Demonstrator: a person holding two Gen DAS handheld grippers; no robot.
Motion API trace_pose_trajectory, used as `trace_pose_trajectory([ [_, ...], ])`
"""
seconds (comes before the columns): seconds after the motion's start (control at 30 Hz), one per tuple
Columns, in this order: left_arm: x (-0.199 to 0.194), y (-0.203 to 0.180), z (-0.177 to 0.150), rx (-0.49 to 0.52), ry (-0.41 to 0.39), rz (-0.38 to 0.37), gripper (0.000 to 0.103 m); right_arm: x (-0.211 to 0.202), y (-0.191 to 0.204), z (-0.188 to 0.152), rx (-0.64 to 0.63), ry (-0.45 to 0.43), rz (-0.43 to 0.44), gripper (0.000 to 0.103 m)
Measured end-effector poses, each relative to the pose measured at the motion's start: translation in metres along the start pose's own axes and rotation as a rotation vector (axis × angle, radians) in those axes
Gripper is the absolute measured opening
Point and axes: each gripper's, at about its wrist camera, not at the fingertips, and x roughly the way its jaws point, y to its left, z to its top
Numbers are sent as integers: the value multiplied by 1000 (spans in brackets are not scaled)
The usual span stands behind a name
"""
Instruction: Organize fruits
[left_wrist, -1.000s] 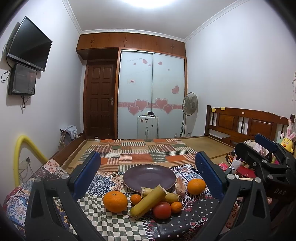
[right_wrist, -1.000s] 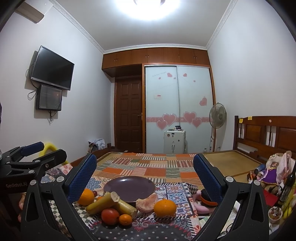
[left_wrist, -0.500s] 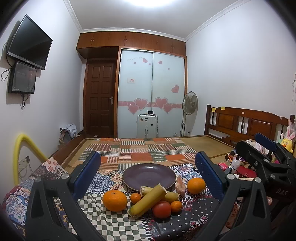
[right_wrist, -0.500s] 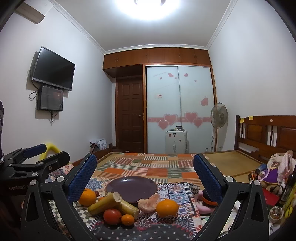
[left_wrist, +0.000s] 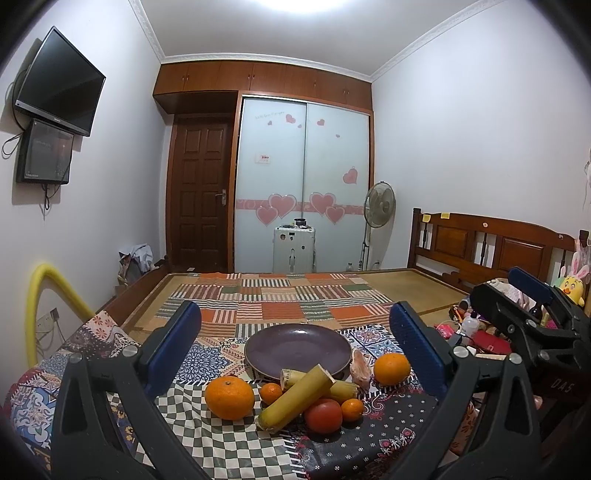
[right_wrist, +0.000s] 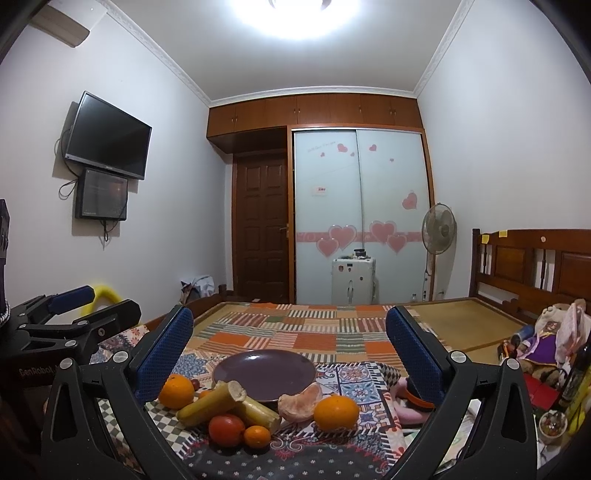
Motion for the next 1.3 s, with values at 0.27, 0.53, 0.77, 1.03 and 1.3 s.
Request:
trace_pose_trajectory([
  [0.27,0,0,0,0,1,-2,103,0,0,0,0,0,-2,103],
  [0.53,-1,0,-1,3,1,0,103,2,-2,-2,2,5,-1,103],
  [0.77,9,6,-5,7,20,26,103,18,-9,-10,-18,71,-6,103],
  [1.03,45,36,-24,18,160,78,82,50,-32,-39,-29,212,-40,101],
  [1.3,84,60,-56,29,316,86,76,79,-50,-69,-44,376,-37,75],
])
